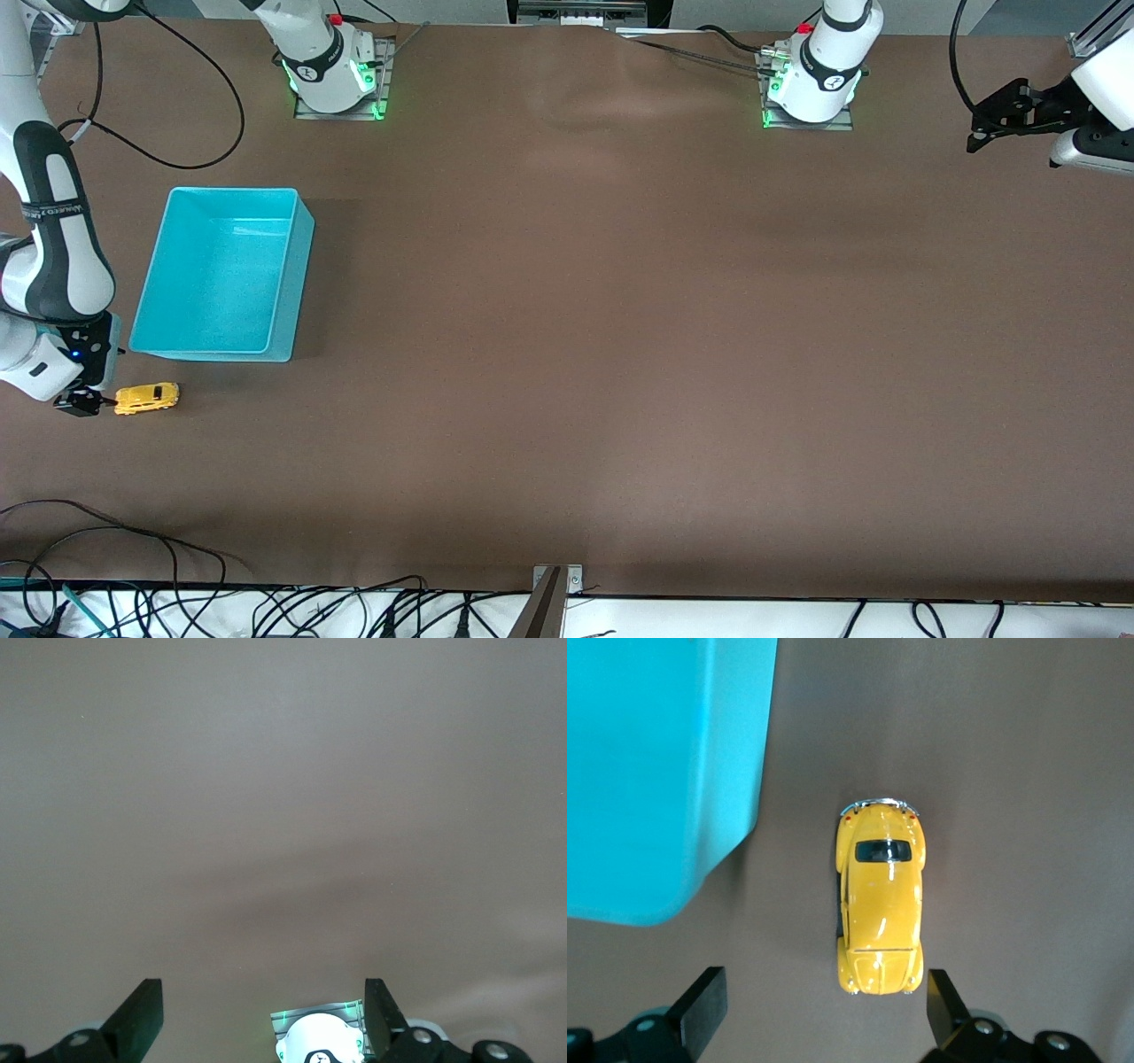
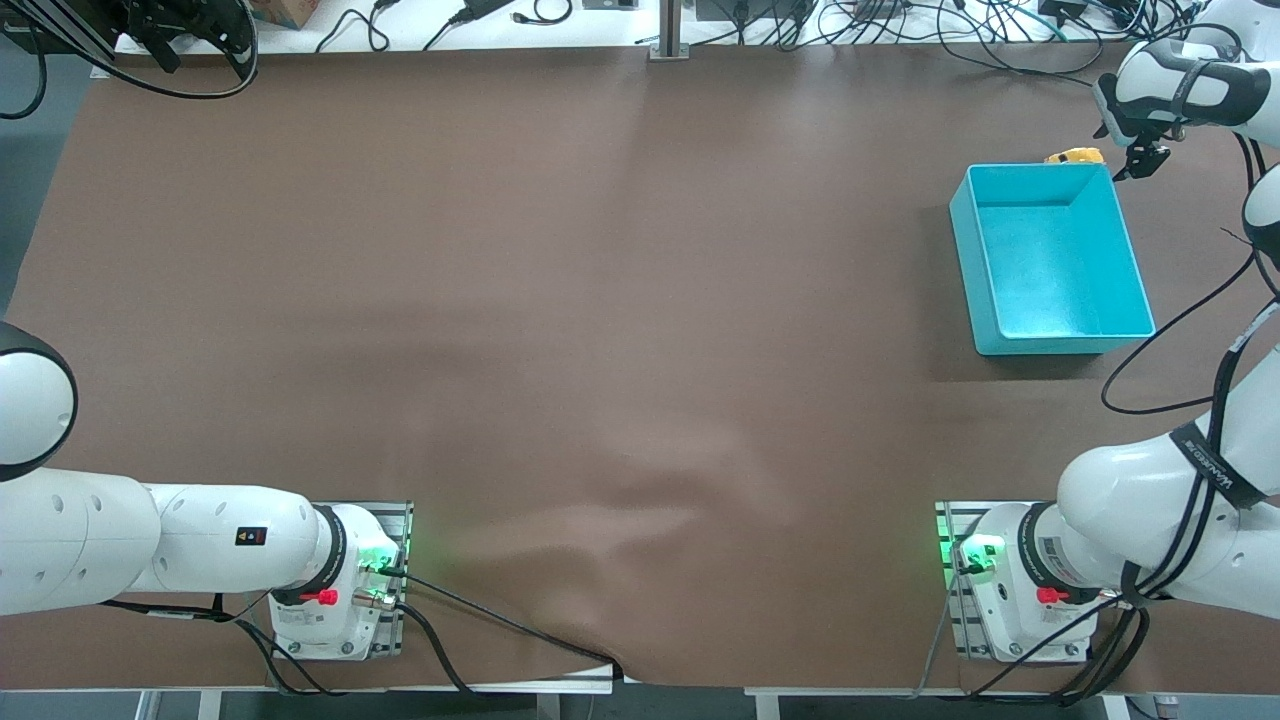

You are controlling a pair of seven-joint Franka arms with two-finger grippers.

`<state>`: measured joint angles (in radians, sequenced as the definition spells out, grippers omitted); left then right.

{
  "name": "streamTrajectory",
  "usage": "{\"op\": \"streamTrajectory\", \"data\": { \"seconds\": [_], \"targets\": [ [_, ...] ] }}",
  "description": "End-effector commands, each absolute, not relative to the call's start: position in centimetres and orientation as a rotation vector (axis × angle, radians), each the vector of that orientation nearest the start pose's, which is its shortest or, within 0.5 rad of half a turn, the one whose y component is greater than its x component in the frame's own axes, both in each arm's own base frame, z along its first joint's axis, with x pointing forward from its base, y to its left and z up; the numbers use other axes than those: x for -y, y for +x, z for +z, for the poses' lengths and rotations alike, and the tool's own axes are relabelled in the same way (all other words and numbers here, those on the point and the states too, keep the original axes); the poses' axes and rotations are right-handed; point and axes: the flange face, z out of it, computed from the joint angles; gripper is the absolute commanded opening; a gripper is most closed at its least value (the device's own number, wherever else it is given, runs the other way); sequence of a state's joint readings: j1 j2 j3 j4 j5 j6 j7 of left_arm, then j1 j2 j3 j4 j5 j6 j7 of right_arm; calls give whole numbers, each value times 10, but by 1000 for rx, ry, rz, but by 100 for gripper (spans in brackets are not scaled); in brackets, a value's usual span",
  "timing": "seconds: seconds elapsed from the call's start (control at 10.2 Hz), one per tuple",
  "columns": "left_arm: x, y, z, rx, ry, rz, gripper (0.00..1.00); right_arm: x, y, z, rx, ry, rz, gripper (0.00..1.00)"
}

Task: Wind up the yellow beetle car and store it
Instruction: 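Lower the right gripper onto the yellow car and close it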

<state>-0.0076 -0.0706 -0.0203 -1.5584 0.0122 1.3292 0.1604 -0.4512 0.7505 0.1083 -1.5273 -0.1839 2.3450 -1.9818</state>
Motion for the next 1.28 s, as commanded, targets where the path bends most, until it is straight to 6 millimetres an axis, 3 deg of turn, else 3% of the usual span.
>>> {"op": "streamTrajectory", "data": {
  "seconds": [0.0,0.2,0.49,0.59,0.69,1.18],
  "targets": [
    [21,507,656,-290,-3129,258,100,264,673,208,-2339,1969,19,100],
    [22,508,656,-295,-3129,258,100,270,668,191,-2343,2018,62,100],
    [22,508,656,-295,-3124,258,100,267,669,189,-2378,1982,64,100],
    [22,508,655,-288,-3124,260,100,266,670,191,-2377,1979,67,100],
    [22,508,655,-288,-3124,260,100,253,677,199,-2389,1956,103,100],
    [23,508,655,-287,-3122,260,100,249,682,213,-2433,1859,114,100]
  ]
}}
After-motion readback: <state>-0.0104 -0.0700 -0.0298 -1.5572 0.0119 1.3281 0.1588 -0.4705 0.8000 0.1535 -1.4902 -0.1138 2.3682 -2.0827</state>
